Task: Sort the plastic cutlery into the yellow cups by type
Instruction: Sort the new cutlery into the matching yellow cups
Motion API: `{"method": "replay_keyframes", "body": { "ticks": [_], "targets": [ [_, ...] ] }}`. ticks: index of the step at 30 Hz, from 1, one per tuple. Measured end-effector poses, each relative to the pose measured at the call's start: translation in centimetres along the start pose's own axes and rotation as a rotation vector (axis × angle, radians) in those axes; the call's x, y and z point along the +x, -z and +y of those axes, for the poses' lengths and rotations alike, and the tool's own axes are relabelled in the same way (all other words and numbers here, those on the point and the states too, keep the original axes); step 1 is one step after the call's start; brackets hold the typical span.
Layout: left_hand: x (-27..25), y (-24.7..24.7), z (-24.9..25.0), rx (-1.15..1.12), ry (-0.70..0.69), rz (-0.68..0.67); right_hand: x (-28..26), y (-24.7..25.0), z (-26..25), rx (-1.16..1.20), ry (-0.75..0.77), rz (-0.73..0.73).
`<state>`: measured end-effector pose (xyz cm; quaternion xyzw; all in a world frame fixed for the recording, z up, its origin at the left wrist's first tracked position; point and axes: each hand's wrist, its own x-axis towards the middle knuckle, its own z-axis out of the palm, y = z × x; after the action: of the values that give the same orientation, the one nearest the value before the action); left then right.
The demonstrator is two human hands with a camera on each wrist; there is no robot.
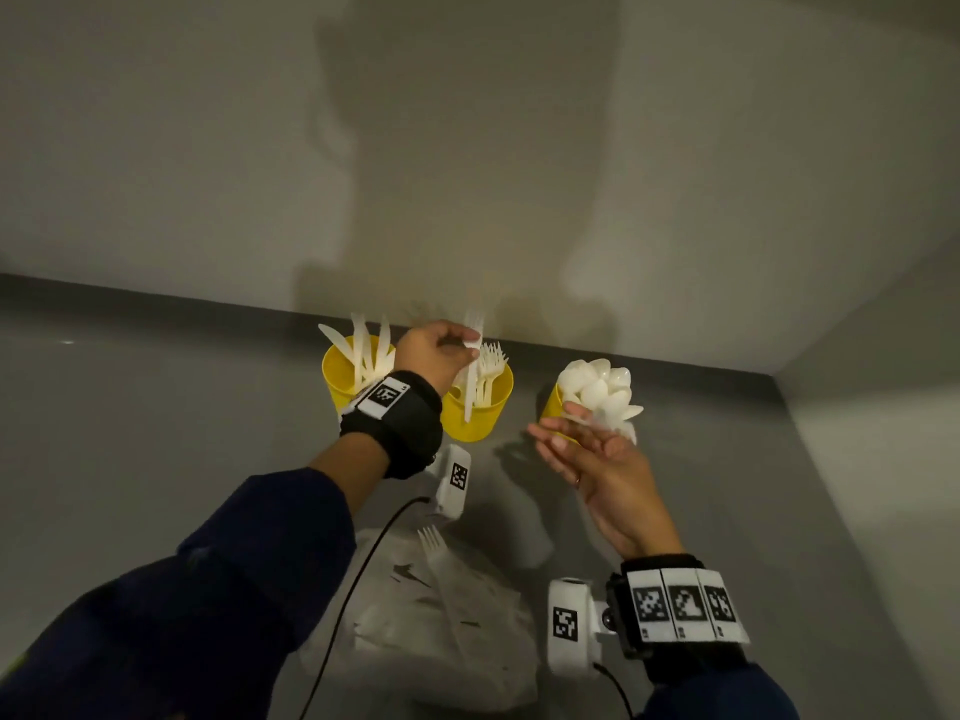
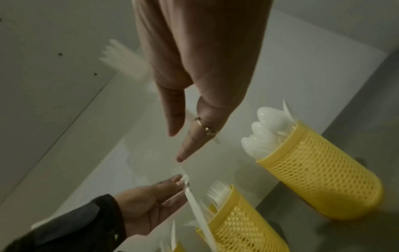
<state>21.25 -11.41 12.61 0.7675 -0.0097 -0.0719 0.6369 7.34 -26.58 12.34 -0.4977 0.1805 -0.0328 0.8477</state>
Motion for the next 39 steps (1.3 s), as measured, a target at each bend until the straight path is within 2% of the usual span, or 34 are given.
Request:
{"method": "replay_keyframes", "body": {
  "ticks": [3, 6, 11, 16, 19, 21, 28, 32, 36, 39],
  "targets": [
    [0.0, -0.2, -1.0, 0.174, -0.016, -0.011, 1.7, -0.6, -0.5, -0.132, 0.066, 0.053],
    [-0.6, 0.7, -0.8, 0.145, -0.019, -0.023, 4.1, -1.7, -0.8, -0.294, 0.099, 0.089],
    [-1.7, 2.2, -0.7, 0.212, -0.025, -0.024, 8.3, -3.2, 0.3, -0.715, 0.196, 0.146],
    [-3.1, 2.6, -2.5, 0.456, 0.119, -0.266, 11.0, -4.3, 1.9, -1.011, 0.308, 0.1],
    [-3.6, 2.3, -4.0, 0.695, 0.196, -0.415, 11.6, -4.5, 2.6, -1.222, 0.248, 0.05],
    [-3.7, 1.9, -4.9, 0.841, 0.235, -0.516, 11.7, -4.3, 2.8, -1.23, 0.213, 0.092],
    [-2.4, -0.6, -7.4, 1.004, 0.338, -0.619, 8.8, -2.0, 2.7, -1.078, 0.302, 0.155],
    [1.3, -2.0, -13.9, 1.176, 0.315, -0.624, 6.1, 0.4, 3.0, -1.059, 0.303, 0.177],
    [-3.6, -0.7, -8.4, 1.298, 0.194, -0.574, 2.4, 3.1, 3.5, -1.081, 0.288, 0.225],
    [-5.1, -0.2, -8.0, 1.282, 0.165, -0.497, -1.8, 5.5, 3.8, -1.12, 0.266, 0.24]
  ]
}}
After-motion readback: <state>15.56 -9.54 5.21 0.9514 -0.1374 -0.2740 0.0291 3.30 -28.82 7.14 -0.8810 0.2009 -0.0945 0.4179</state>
